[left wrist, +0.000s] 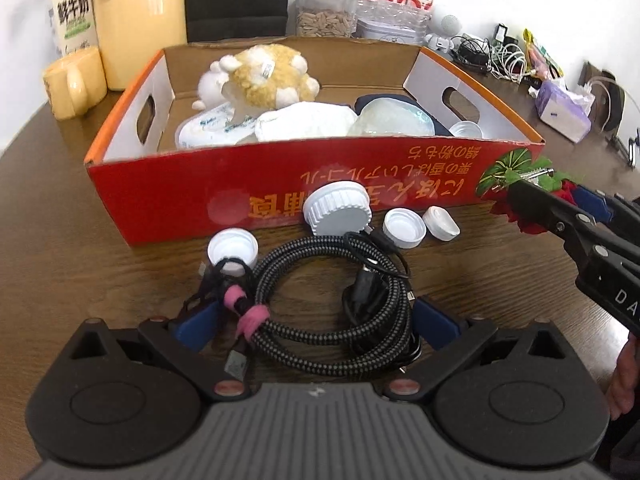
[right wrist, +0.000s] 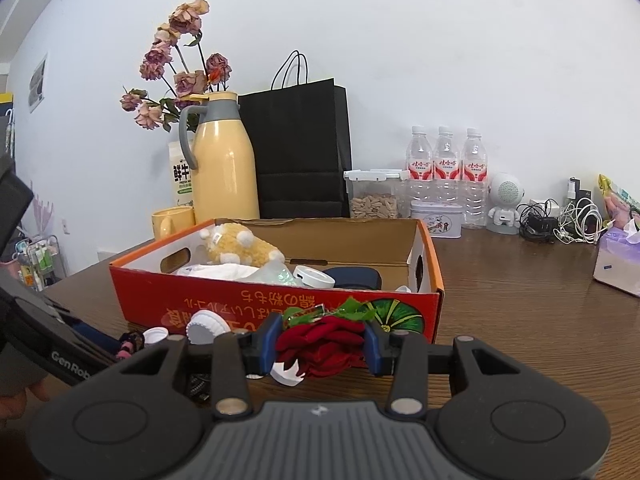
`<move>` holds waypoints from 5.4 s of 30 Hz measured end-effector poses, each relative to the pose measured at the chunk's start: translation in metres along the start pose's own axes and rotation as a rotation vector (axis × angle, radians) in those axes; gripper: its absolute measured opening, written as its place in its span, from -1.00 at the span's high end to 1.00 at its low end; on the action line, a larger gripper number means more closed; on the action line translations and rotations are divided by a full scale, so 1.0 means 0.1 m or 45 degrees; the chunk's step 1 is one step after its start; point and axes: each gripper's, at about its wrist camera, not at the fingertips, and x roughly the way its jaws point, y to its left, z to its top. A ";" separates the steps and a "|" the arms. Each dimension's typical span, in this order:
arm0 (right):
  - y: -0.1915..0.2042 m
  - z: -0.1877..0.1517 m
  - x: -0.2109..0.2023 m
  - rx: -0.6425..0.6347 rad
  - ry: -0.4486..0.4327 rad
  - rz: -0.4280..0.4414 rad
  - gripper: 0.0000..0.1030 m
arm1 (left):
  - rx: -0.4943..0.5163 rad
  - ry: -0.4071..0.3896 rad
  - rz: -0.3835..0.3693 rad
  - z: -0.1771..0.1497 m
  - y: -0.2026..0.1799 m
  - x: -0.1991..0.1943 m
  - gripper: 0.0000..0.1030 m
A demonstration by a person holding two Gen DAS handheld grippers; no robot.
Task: Organize objects
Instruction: 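Grasp the black cable with pink tie with left while right holds the flower, then carry the cable and red flower into the red box, open both grippers, then withdraw both grippers from the red box toward the remaining items, then grasp the black cable bundle with the left gripper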
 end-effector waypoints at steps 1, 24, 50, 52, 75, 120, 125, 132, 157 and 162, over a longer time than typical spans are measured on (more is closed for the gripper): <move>0.00 0.00 0.00 0.000 -0.001 0.001 0.21 | 0.000 -0.003 -0.002 -0.01 0.00 -0.01 -1.00; 0.00 -0.01 0.00 -0.004 -0.002 0.001 0.20 | -0.045 -0.172 0.010 -0.29 0.07 -0.35 -0.80; 0.17 0.63 0.12 -0.149 -0.164 -0.044 0.21 | -0.021 -0.623 -0.013 0.67 -0.01 -0.64 -0.80; 0.17 0.71 0.23 -0.159 -0.161 -0.067 0.21 | -0.019 -0.645 -0.011 0.80 -0.05 -0.57 -0.80; -0.16 0.62 1.30 -0.074 0.038 -0.141 0.06 | -0.046 -0.557 0.098 1.24 -0.09 0.21 -1.00; -0.06 0.14 -0.04 -0.189 0.072 -0.130 -1.00 | -0.035 -0.557 0.068 -0.06 0.40 -0.60 -1.00; -0.07 -0.05 -0.17 -0.127 0.152 -0.139 -1.00 | -0.071 -0.456 0.050 -0.27 0.44 -0.59 -1.00; -0.03 -0.25 -0.26 -0.060 0.249 -0.105 -1.00 | -0.085 -0.346 0.007 -0.50 0.38 -0.51 -1.00; 0.01 -0.25 -0.24 -0.028 0.257 -0.103 -1.00 | 0.032 -0.245 -0.114 -0.44 -0.03 -0.31 0.13; 0.05 -0.24 -0.21 -0.029 0.260 -0.086 -1.00 | -0.019 -0.247 -0.086 -0.44 0.06 -0.34 0.13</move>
